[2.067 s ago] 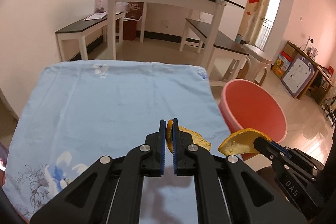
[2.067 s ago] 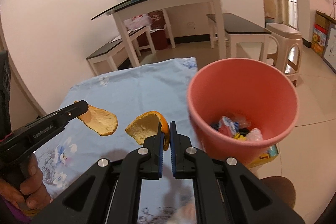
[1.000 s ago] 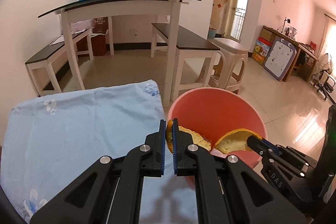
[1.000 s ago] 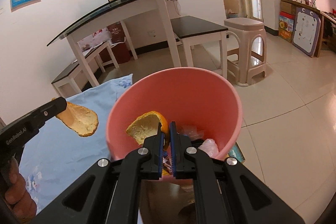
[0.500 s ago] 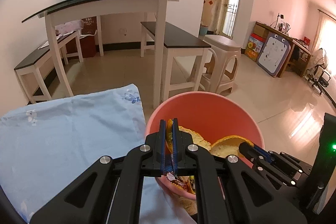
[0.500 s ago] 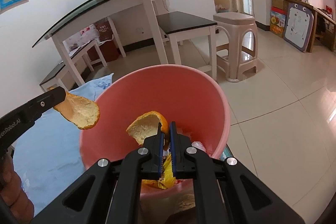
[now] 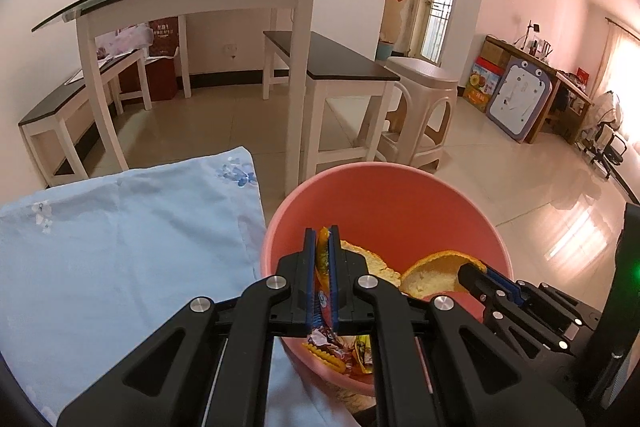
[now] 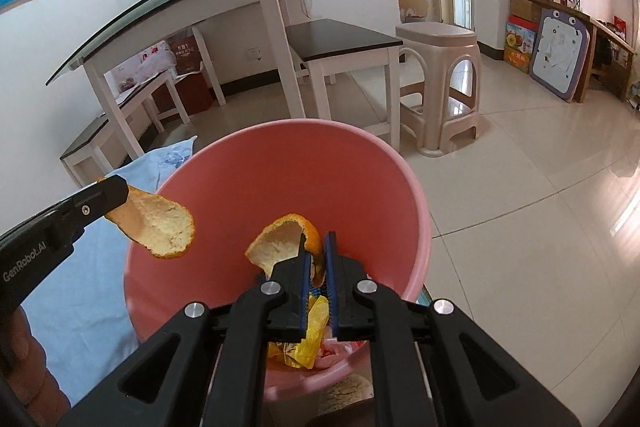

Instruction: Collect trash

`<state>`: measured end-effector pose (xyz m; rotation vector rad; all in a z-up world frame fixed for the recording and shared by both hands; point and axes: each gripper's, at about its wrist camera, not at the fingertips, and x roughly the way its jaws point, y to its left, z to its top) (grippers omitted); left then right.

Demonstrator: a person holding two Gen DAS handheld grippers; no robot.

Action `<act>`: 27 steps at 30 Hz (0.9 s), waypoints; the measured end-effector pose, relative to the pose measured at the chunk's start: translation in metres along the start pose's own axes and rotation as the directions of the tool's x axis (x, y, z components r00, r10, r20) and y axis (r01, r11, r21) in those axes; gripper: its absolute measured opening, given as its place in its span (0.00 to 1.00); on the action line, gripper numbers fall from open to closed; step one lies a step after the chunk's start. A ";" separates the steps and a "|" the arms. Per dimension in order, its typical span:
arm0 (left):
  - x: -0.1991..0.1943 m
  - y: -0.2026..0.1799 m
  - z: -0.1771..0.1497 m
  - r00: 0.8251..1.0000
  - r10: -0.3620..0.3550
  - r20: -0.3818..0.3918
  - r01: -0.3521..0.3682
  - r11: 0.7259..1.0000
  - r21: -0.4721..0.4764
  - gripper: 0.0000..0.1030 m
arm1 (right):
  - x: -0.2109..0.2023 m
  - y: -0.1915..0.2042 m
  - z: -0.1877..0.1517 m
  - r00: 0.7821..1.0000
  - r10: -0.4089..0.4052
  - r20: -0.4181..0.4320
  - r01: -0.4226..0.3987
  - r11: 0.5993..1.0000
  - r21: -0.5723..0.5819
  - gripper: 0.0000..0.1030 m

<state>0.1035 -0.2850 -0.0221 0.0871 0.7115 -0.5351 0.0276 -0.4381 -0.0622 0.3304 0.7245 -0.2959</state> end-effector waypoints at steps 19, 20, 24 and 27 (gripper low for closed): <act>-0.011 0.010 -0.002 0.997 -0.073 0.006 0.074 0.997 -0.031 0.45 | -0.009 -0.004 0.001 0.999 -0.007 0.031 0.007 1.000 0.014 0.44; -0.012 0.011 -0.002 0.997 -0.074 0.006 0.074 0.997 -0.034 0.45 | -0.011 -0.003 0.001 0.999 -0.003 0.034 0.002 1.000 0.014 0.46; -0.019 0.017 -0.006 0.998 -0.069 0.000 0.069 0.996 -0.048 0.45 | -0.022 0.004 0.000 0.999 0.017 0.052 -0.017 1.000 0.003 0.52; -0.027 0.022 -0.008 0.998 -0.063 -0.001 0.062 0.997 -0.055 0.45 | -0.032 0.012 -0.001 0.998 0.027 0.065 -0.026 1.000 -0.012 0.54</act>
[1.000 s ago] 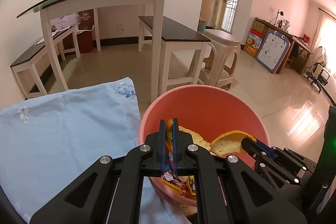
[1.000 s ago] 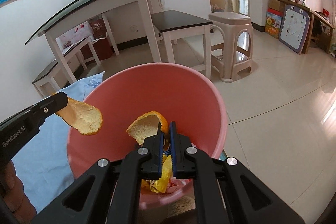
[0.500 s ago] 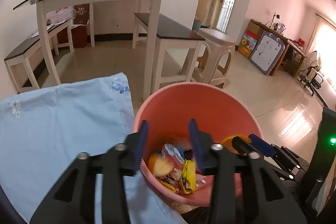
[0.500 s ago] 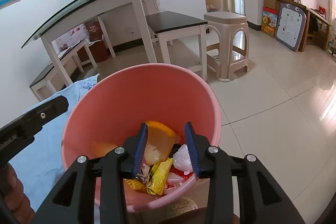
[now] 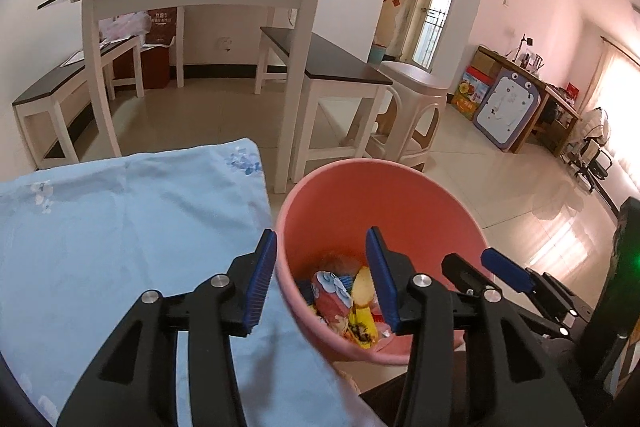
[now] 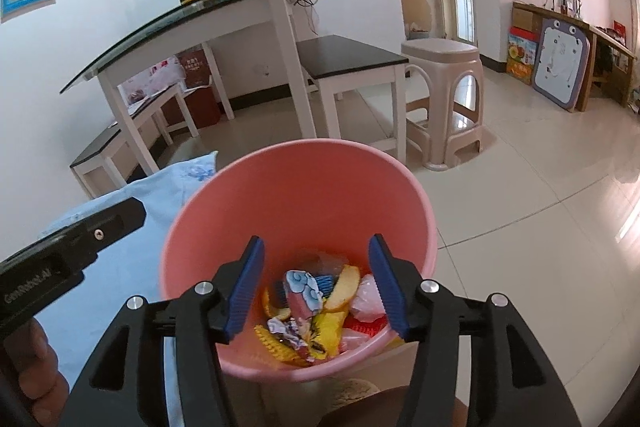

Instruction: Collect trash

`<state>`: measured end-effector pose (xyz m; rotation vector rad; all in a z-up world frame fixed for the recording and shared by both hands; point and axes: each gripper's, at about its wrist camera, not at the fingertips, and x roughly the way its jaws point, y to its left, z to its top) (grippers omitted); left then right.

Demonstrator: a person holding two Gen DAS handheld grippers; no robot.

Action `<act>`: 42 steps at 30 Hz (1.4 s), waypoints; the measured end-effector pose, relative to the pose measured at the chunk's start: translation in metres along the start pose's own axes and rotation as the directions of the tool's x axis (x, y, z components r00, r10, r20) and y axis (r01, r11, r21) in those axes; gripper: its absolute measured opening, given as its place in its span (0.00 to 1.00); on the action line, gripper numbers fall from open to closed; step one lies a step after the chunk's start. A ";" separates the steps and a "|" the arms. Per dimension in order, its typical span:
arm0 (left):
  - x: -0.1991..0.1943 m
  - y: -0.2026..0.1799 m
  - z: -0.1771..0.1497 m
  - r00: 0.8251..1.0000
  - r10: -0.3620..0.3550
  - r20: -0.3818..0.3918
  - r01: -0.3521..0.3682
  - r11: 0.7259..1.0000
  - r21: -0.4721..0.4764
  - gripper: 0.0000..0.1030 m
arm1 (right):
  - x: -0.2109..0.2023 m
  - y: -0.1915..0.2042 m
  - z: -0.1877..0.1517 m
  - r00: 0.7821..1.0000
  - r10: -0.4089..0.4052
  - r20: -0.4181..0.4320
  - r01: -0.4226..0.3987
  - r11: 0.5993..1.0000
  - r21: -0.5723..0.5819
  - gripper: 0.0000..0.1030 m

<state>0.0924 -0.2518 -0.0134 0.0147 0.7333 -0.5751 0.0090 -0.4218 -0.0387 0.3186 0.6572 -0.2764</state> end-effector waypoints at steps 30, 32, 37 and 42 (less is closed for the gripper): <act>-0.078 0.024 -0.028 0.997 0.051 0.057 -0.049 0.998 -0.034 0.45 | -0.069 0.066 -0.027 0.994 0.093 0.063 -0.088 0.993 -0.074 0.69; -0.081 0.026 -0.031 0.997 0.056 0.060 -0.054 0.998 -0.034 0.45 | -0.073 0.070 -0.029 0.993 0.095 0.068 -0.090 0.993 -0.081 0.70; -0.089 0.030 -0.039 0.996 0.066 0.061 -0.064 0.997 -0.041 0.45 | -0.078 0.078 -0.033 0.993 0.093 0.074 -0.086 0.992 -0.087 0.73; -0.093 0.035 -0.044 0.995 0.072 0.062 -0.069 0.996 -0.048 0.45 | -0.080 0.085 -0.038 0.993 0.089 0.074 -0.082 0.992 -0.095 0.73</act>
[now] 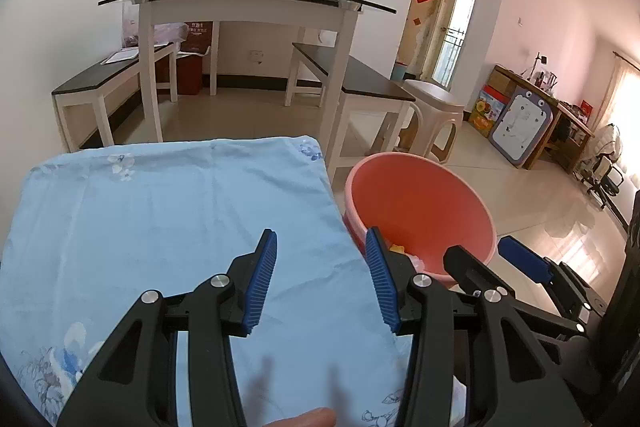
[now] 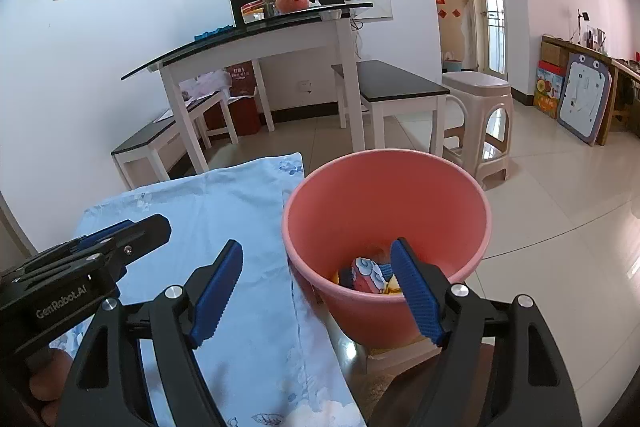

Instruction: Collect trash

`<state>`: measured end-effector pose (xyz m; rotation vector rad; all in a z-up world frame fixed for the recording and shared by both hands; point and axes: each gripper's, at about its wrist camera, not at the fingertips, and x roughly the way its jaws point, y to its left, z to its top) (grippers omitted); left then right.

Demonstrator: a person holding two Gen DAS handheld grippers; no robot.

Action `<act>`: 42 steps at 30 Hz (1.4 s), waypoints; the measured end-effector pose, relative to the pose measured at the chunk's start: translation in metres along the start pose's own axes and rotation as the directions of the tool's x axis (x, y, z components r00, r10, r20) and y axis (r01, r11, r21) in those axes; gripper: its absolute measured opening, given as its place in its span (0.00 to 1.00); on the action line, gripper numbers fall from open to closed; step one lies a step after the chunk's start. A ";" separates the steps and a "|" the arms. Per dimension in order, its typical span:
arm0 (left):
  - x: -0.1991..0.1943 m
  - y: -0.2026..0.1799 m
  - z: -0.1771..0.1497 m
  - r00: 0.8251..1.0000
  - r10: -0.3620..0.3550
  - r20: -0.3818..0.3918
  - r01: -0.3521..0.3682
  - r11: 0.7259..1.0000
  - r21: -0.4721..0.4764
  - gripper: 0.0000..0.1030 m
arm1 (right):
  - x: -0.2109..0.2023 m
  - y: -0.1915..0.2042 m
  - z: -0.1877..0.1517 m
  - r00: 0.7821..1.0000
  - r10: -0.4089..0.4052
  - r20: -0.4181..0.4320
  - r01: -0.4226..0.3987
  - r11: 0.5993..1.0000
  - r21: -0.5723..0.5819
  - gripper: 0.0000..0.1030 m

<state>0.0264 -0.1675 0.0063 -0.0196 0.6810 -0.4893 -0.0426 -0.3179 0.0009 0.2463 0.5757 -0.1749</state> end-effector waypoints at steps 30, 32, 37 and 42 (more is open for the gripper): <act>-0.010 0.007 -0.007 1.000 0.000 0.010 0.000 1.000 -0.011 0.45 | -0.010 0.005 -0.006 1.000 -0.011 0.006 0.011 1.000 -0.001 0.73; -0.009 0.007 -0.007 1.000 0.000 0.010 0.000 1.000 -0.013 0.45 | -0.012 0.004 -0.007 1.000 -0.012 0.006 0.012 1.000 0.002 0.73; -0.009 0.007 -0.008 1.000 0.002 0.009 -0.002 1.000 -0.012 0.45 | -0.012 0.004 -0.007 1.000 -0.012 0.005 0.012 1.000 0.002 0.73; -0.012 0.005 -0.009 1.000 0.004 0.004 -0.004 1.000 -0.011 0.45 | -0.014 0.002 -0.008 1.000 -0.010 0.002 0.010 1.000 0.005 0.73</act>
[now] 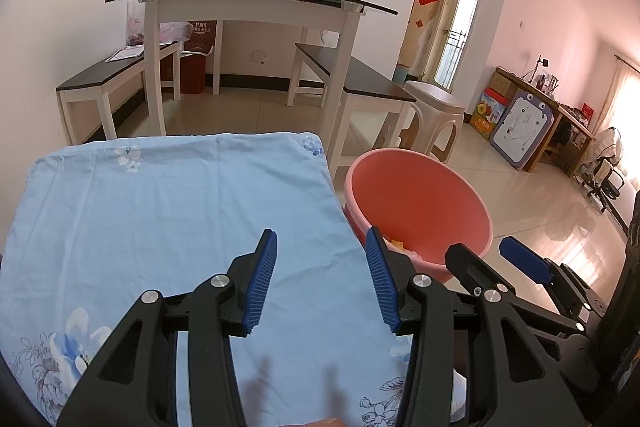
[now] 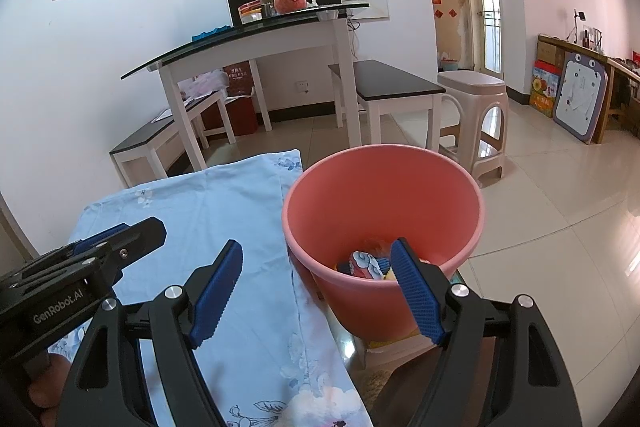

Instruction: Collect trash

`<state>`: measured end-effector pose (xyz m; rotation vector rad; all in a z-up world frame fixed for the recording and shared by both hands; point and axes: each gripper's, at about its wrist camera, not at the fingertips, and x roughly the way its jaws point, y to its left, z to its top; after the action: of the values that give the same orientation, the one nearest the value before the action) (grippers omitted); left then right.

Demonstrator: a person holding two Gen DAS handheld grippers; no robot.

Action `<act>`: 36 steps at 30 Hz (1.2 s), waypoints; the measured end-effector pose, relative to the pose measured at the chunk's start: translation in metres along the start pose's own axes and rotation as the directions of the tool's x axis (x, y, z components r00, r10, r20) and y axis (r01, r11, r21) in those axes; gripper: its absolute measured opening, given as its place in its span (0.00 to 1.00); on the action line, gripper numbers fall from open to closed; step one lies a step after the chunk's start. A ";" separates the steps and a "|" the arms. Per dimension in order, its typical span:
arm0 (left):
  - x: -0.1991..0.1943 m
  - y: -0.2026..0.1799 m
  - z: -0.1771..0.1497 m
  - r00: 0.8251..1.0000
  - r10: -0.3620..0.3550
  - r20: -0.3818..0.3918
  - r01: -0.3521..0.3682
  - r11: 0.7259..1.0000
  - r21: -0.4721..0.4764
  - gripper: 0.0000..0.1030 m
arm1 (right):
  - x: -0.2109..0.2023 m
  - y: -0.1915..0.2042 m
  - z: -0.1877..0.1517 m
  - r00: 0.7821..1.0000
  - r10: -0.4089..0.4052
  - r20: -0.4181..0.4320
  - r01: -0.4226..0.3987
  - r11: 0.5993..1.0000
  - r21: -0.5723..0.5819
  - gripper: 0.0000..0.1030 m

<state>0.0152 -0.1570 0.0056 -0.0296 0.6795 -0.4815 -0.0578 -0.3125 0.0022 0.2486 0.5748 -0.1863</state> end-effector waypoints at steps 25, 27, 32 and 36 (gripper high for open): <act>0.001 0.000 -0.001 1.000 0.002 -0.004 -0.002 1.000 0.004 0.45 | 0.004 -0.003 0.001 1.000 0.000 -0.007 0.000 1.000 0.007 0.73; 0.001 -0.001 -0.001 1.000 0.002 -0.004 -0.002 1.000 0.004 0.45 | 0.005 -0.003 0.002 1.000 0.000 -0.007 0.000 1.000 0.008 0.73; 0.000 -0.001 -0.001 1.000 0.003 -0.004 -0.003 1.000 0.005 0.45 | 0.005 -0.003 0.002 1.000 0.001 -0.008 0.000 1.000 0.008 0.73; 0.000 -0.001 -0.001 1.000 0.003 -0.004 -0.003 1.000 0.005 0.45 | 0.005 -0.003 0.002 1.000 0.000 -0.007 0.000 1.000 0.009 0.73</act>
<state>0.0140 -0.1577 0.0046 -0.0234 0.6820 -0.4807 -0.0541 -0.3167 0.0002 0.2577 0.5815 -0.1878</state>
